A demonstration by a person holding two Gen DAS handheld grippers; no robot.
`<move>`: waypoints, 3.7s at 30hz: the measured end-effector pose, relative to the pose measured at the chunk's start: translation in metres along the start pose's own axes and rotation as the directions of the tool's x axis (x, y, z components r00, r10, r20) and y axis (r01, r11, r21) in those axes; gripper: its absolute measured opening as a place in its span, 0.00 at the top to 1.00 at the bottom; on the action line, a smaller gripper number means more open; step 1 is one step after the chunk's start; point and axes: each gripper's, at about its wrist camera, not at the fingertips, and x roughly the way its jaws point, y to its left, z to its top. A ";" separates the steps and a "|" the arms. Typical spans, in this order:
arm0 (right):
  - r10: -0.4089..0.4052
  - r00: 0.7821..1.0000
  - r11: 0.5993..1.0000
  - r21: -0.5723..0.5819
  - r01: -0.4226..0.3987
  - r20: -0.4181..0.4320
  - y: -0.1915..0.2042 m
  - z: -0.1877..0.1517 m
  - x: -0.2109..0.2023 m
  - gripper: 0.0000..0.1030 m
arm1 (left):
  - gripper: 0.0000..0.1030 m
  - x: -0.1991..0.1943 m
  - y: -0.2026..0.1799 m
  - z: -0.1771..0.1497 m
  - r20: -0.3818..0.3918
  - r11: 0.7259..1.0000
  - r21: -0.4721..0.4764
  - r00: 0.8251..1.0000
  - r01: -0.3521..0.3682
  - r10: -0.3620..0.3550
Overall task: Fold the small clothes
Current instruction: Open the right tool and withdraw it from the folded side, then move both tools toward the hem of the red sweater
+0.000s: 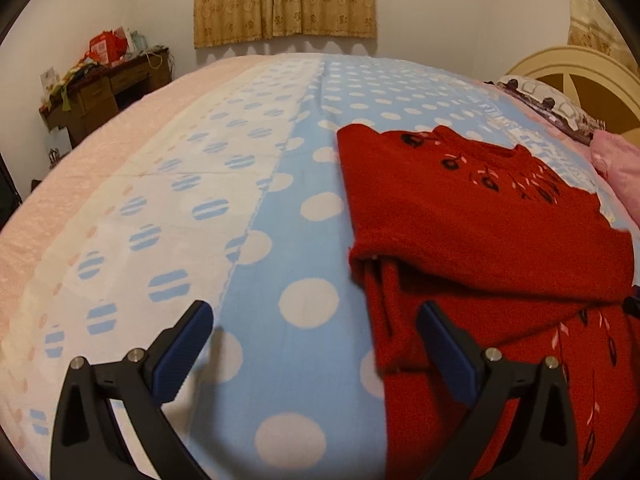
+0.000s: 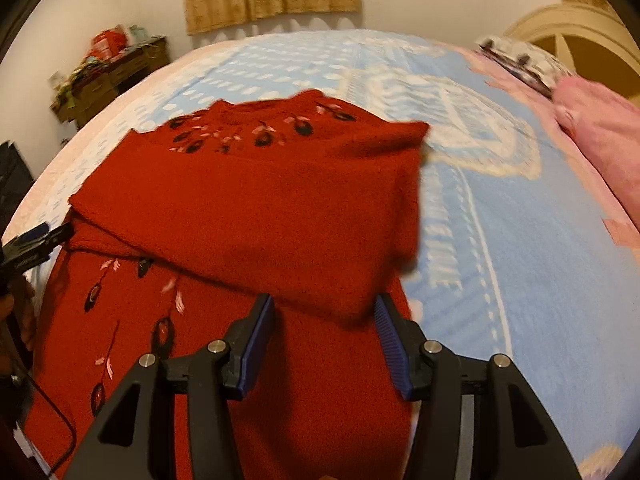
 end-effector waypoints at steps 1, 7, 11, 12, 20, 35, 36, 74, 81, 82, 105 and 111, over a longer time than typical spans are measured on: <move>0.008 1.000 1.000 0.004 -0.008 0.005 -0.001 -0.002 -0.004 0.48 | 0.00 -0.005 -0.001 -0.002 0.007 1.000 0.002 1.000 0.006 -0.006; 0.023 1.000 1.000 0.009 -0.023 0.014 0.000 -0.021 -0.024 0.48 | 0.00 -0.037 -0.011 -0.007 0.055 0.999 0.034 0.998 0.042 -0.044; 0.033 0.999 0.999 0.012 -0.033 0.028 0.001 -0.031 -0.036 0.45 | 0.00 -0.054 -0.016 -0.012 0.076 0.997 0.047 0.995 0.062 -0.065; 0.034 0.999 0.999 0.013 -0.035 0.029 0.001 -0.033 -0.038 0.45 | 0.00 -0.056 -0.017 -0.012 0.078 0.997 0.050 0.995 0.065 -0.068; 0.043 0.998 0.999 0.020 -0.044 0.037 0.004 -0.043 -0.054 0.44 | 0.00 -0.073 -0.020 -0.020 0.073 0.995 0.060 0.994 0.080 -0.084; 0.061 0.996 0.995 -0.078 -0.056 0.071 0.034 -0.067 -0.098 0.44 | 0.00 -0.114 -0.018 -0.038 0.092 0.991 0.089 0.990 0.099 -0.107; 0.066 0.995 0.995 -0.083 -0.060 0.074 0.036 -0.069 -0.102 0.44 | 0.00 -0.116 -0.017 -0.039 0.093 0.991 0.089 0.990 0.101 -0.110; 0.010 1.000 0.998 -0.062 -0.011 -0.015 0.006 -0.166 -0.147 0.43 | 0.00 -0.143 0.000 -0.139 -0.174 0.970 0.150 0.971 0.192 -0.166; 0.007 1.000 1.000 -0.017 -0.007 -0.020 -0.005 -0.176 -0.143 0.43 | 0.06 -0.141 0.008 -0.154 -0.243 0.958 0.097 0.940 0.269 -0.240; 0.005 1.000 1.000 -0.012 -0.005 -0.020 -0.006 -0.176 -0.143 0.43 | 0.07 -0.141 0.011 -0.152 -0.236 0.960 0.079 0.941 0.268 -0.243; 0.079 0.996 0.997 0.016 -0.078 -0.049 -0.007 -0.190 -0.141 0.43 | 0.37 -0.135 0.006 -0.160 -0.315 0.931 0.014 0.886 0.364 -0.341; 0.086 0.995 0.996 0.020 -0.085 -0.050 -0.005 -0.191 -0.142 0.43 | 0.37 -0.141 0.004 -0.157 -0.312 0.925 0.036 0.883 0.379 -0.349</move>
